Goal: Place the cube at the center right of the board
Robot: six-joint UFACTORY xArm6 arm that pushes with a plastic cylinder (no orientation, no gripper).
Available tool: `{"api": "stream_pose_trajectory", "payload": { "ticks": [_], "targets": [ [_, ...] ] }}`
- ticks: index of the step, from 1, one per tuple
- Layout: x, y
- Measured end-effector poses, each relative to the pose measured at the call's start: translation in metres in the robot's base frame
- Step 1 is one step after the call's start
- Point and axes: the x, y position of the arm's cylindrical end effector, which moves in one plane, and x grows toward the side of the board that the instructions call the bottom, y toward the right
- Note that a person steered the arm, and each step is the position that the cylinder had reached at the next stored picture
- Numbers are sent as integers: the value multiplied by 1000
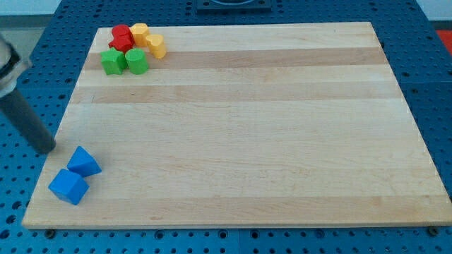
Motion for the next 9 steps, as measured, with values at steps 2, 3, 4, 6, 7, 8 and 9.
{"api": "stream_pose_trajectory", "payload": {
  "ticks": [2,3,4,6,7,8,9],
  "targets": [
    [56,0],
    [58,28],
    [57,65],
    [67,66],
    [67,66],
    [67,80],
    [67,110]
  ]
}}
